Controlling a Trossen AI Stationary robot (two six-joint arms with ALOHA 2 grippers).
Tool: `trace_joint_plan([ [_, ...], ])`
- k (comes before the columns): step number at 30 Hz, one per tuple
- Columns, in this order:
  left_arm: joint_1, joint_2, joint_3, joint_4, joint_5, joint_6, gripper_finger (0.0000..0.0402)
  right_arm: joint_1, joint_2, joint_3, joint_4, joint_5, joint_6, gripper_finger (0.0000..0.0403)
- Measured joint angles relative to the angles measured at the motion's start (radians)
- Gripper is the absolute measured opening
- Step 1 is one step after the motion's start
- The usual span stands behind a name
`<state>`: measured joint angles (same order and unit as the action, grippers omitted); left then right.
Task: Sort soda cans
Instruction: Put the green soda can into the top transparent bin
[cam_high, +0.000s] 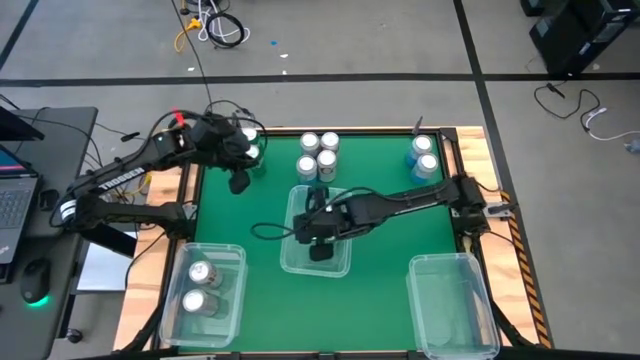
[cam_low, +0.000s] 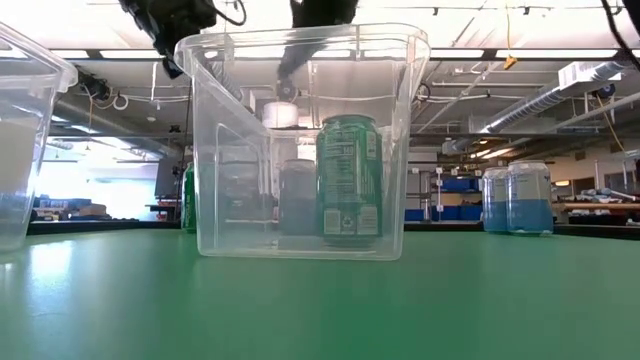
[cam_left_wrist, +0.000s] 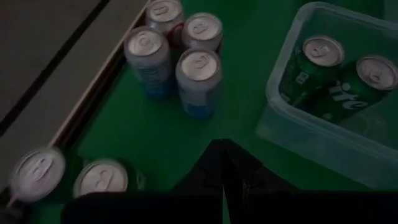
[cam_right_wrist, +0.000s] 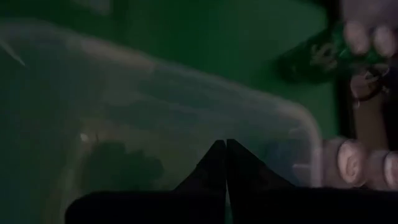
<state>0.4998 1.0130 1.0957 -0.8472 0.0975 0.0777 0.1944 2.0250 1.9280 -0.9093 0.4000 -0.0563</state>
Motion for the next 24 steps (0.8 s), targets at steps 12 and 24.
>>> trace_joint_plan([
  [12,0.013,0.032,0.036,-0.2,-0.112,-0.115,0.001,-0.022,-0.318,-0.539,0.539,0.0,-0.007,0.0],
  [24,0.025,0.168,0.036,-0.155,-0.163,-0.19,0.018,-0.017,-0.497,-0.651,0.676,0.0,-0.08,0.0],
])
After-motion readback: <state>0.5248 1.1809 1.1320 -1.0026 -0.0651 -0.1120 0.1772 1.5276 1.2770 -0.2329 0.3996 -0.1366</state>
